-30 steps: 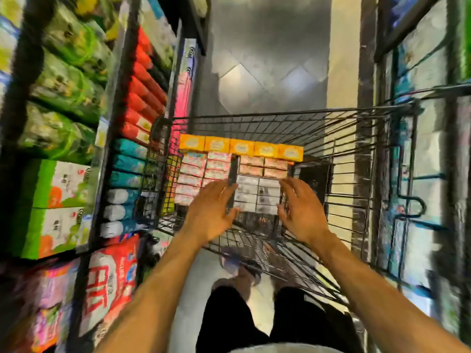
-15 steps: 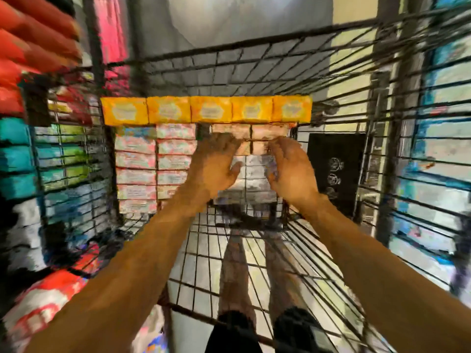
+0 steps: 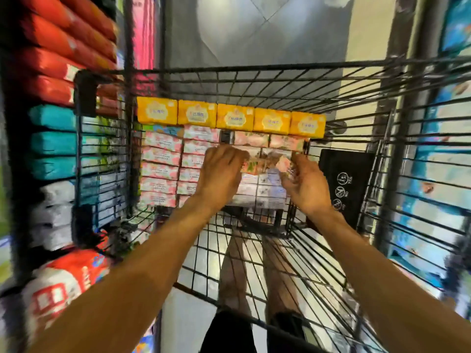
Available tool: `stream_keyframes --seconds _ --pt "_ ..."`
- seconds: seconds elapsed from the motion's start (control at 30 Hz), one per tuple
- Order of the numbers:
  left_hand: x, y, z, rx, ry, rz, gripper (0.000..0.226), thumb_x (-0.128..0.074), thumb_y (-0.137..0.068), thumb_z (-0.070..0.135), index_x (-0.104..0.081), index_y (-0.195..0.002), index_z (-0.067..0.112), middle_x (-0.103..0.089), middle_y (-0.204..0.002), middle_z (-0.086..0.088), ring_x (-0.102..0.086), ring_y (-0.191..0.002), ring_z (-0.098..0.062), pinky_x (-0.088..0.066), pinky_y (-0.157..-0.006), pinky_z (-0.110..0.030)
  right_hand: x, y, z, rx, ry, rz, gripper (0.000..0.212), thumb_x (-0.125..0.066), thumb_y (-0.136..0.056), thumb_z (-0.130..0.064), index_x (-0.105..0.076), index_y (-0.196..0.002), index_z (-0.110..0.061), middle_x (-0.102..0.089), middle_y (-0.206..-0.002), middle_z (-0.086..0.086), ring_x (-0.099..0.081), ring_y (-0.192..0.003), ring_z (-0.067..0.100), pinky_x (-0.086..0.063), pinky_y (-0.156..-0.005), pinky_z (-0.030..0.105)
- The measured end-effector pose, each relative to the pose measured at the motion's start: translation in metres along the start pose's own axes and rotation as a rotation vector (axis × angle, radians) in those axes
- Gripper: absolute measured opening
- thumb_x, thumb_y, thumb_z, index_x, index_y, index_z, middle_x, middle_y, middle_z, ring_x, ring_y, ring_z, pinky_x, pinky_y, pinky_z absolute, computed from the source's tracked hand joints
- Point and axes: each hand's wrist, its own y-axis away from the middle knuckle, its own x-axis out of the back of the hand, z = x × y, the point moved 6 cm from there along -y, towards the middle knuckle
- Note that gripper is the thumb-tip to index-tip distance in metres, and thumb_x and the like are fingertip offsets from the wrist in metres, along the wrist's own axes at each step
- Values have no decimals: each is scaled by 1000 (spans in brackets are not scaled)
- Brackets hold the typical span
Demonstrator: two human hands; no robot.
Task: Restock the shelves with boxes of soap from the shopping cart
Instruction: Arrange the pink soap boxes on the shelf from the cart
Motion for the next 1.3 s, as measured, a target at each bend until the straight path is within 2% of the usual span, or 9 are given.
stream_keyframes --seconds 0.1,0.2,0.3,0.5,0.67,0.8,0.93,1.1,1.3 --pt "44 41 9 113 272 17 50 -70 -80 18 -61 -129 12 -59 -119 -9 -55 -111 -29 -44 -96 -41 38 36 -34 -11 -236 30 30 -73 -95 -42 -58 -114 -24 -66 -99 -4 -63 -84 5 -52 -70 27" --pt "95 91 21 336 614 102 51 -75 -82 16 -62 -131 13 -52 -115 -4 -56 -104 -19 -48 -86 -18 81 73 -89 -5 -427 16 26 -75 -92 -37 -63 -114 -29 -68 -98 -13 -63 -85 -8 -48 -69 15" --pt "150 149 38 473 788 258 49 -80 -78 5 -67 -125 13 -59 -110 1 -60 -99 -9 -43 -87 -8 101 105 -135 -17 -675 -89 33 -74 -89 -2 -62 -117 -15 -65 -100 -6 -63 -73 -14 -50 -64 8" --pt "218 298 67 755 1176 622 55 -80 -66 3 -61 -118 6 -72 -93 12 -64 -81 6 -51 -73 -18 100 165 -220 89 -735 -245 45 -74 -86 8 -60 -120 -17 -63 -100 25 -58 -87 20 -55 -69 18" --pt "245 439 93 887 1265 1022 41 -68 -82 -15 -59 -115 7 -75 -90 13 -67 -80 1 -54 -69 -19 72 235 -300 121 -810 -458 53 -93 -58 -31 -67 -105 -32 -69 -103 14 -64 -95 26 -60 -89 49" --pt "250 547 118 932 1363 1336 27 -73 -88 6 -68 -113 14 -75 -109 -10 -71 -97 -24 -58 -82 -38 43 311 -365 226 -889 -614 32 -84 -77 -13 -72 -105 -21 -78 -95 3 -65 -90 31 -60 -69 33" --pt "259 652 144 914 1396 1586 30 -69 -90 7 -67 -119 15 -75 -105 -7 -70 -81 -11 -55 -58 -21 15 395 -414 340 -921 -724 46 -88 -71 -28 -72 -111 -12 -76 -104 9 -70 -93 22 -62 -80 31" --pt "269 771 166 885 1293 1684 33 -61 -92 -5 -66 -118 15 -71 -97 -6 -64 -72 -7 -55 -57 -21 -24 488 -459 447 -922 -827 25 -64 -91 6 -68 -114 -4 -74 -100 9 -70 -88 19 -61 -71 26" --pt "309 858 166 811 1080 1738 29 -64 -91 -3 -66 -114 14 -74 -86 8 -66 -73 -1 -51 -61 -14 -49 561 -503 554 -951 -906 51 -83 -66 -23 -65 -111 -8 -73 -91 4 -69 -77 12 -57 -63 20"
